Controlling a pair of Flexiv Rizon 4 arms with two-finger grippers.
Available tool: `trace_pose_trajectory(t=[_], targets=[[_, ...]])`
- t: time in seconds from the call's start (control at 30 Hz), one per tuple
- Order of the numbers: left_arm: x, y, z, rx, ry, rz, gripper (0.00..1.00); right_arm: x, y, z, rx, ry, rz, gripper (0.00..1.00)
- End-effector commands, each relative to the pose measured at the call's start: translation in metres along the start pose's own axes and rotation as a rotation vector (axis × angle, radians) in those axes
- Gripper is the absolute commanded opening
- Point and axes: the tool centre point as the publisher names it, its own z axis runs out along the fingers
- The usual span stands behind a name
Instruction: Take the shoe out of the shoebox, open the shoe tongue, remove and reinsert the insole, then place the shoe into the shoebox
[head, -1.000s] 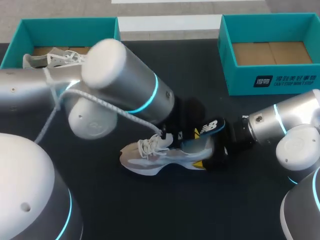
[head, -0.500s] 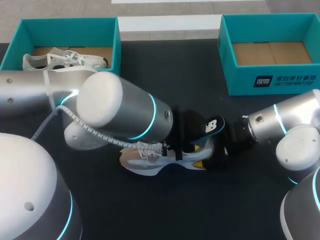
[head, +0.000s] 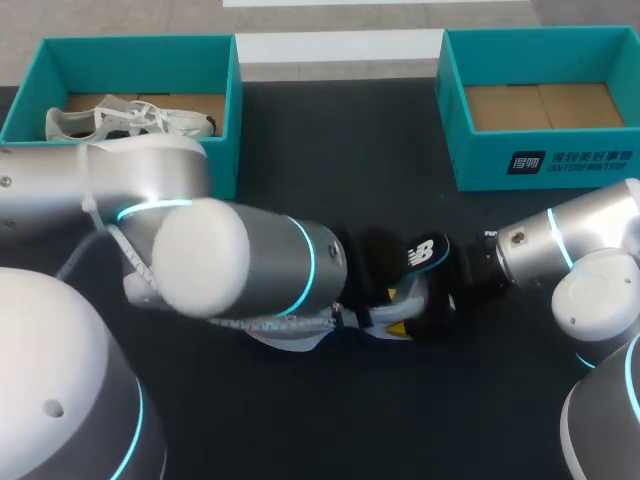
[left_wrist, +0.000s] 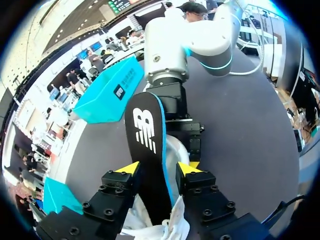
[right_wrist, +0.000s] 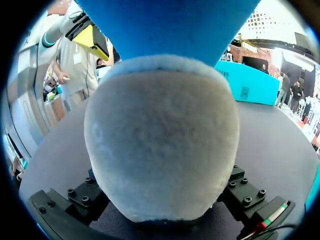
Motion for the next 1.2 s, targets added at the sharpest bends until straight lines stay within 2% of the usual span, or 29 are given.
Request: trace_pose_trajectory(t=[0.03, 0.3, 0.7, 1.2], targets=[[0.011, -0.007, 0.009, -0.013, -0.113, -0.011, 0.46, -0.001, -0.003, 0.006, 0.002, -0.002, 0.0, 0.0], [0.013, -0.013, 0.021, -0.029, -0.21, -0.008, 0.44, -0.001, -0.003, 0.006, 0.002, -0.002, 0.0, 0.0], [0.012, -0.008, 0.025, 0.004, -0.331, -0.01, 0.42, -0.001, -0.003, 0.006, 0.002, -0.002, 0.0, 0.0], [-0.002, -0.002, 0.039, -0.006, -0.364, -0.076, 0.39, -0.001, -0.003, 0.006, 0.002, -0.002, 0.0, 0.0]])
